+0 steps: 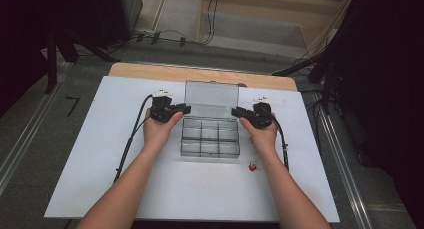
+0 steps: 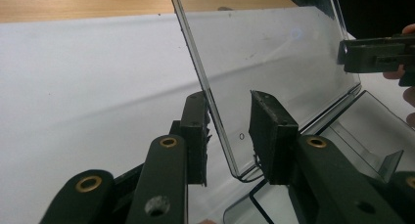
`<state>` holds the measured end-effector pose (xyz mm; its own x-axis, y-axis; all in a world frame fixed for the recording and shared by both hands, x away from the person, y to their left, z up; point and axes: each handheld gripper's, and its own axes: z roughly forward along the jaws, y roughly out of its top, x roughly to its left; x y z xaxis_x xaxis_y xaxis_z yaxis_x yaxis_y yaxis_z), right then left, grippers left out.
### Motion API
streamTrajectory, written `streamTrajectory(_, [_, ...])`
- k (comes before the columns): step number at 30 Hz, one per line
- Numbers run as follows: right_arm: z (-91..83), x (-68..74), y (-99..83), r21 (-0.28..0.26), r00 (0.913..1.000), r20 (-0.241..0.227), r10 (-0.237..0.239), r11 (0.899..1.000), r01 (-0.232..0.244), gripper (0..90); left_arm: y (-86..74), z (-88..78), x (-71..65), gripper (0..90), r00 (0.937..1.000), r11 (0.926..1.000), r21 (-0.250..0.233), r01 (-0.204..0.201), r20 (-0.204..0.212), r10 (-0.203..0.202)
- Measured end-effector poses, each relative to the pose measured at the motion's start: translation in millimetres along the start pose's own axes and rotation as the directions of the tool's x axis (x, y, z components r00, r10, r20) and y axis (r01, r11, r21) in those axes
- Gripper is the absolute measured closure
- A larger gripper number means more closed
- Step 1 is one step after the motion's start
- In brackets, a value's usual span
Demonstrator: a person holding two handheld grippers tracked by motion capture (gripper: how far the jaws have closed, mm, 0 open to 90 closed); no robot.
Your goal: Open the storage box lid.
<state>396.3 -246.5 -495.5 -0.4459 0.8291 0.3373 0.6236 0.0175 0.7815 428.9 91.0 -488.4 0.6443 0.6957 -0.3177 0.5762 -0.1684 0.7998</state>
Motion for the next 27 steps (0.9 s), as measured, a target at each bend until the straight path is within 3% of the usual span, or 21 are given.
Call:
streamTrajectory(11, [4.7, -0.5, -2.4, 0.02, 0.9999, -0.007, 0.015, 1.0, -0.015, 60.4, -0.9, 3.3, 1.6, 62.3, 1.0, 0.9997, 0.022, 0.009, -0.002, -0.009])
streamTrajectory(27, [7.6, -2.6, -4.2, 0.029, 0.9986, -0.025, 0.047, 0.998, -0.047, 58.1, -1.7, 5.0, 3.2, 59.6, 0.9998, 0.9993, 0.031, 0.019, 0.008, -0.02])
